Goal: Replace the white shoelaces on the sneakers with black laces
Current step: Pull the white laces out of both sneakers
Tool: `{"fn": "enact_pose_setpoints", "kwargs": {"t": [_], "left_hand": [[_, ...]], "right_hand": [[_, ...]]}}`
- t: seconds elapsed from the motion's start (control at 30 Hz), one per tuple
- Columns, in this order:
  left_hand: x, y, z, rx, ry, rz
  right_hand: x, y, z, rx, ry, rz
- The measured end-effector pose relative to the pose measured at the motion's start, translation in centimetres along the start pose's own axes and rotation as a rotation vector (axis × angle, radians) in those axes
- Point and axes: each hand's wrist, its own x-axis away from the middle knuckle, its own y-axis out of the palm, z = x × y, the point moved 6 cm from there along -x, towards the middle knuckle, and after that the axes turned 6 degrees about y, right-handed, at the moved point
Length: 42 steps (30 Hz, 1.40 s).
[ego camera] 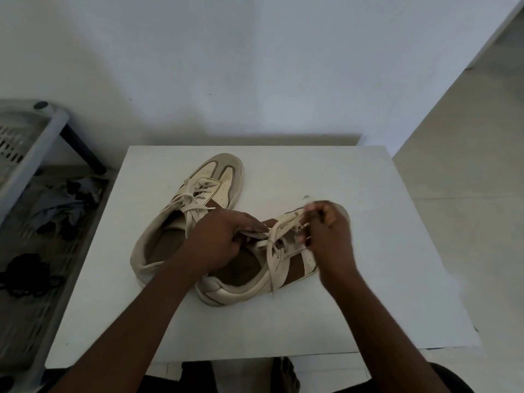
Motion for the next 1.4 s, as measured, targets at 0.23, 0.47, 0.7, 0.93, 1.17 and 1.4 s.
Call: {"fn": "enact_pose_setpoints", "kwargs": {"t": [0.23, 0.47, 0.7, 0.93, 1.17, 1.4], "left_hand": [[0.2, 0.1, -0.5, 0.037, -0.009, 0.012], [0.0, 0.0, -0.1, 0.028, 0.043, 0.008], [-0.2, 0.2, 1.9, -0.154, 0.139, -0.047], [-0.4, 0.1, 3.0, -0.234, 0.166, 0.001], [-0.7, -0.1, 2.8, -0.236, 0.093, 0.002], [-0.6, -0.1, 3.2, -0.3, 0.13, 0.034]], "right_hand": [[-1.7, -5.2, -1.2, -0.348, 0.001, 0.275], [0.6, -1.0, -1.2, 0.508, -0.091, -0.023], [2.9, 1.7, -0.2, 0.721, -0.196, -0.249], [2.1, 1.5, -0.3, 0.488, -0.065, -0.324], [2.3, 0.7, -1.9, -0.139, -0.011, -0.39], [0.0, -4.8, -3.0, -0.847, 0.012, -0.12]]}}
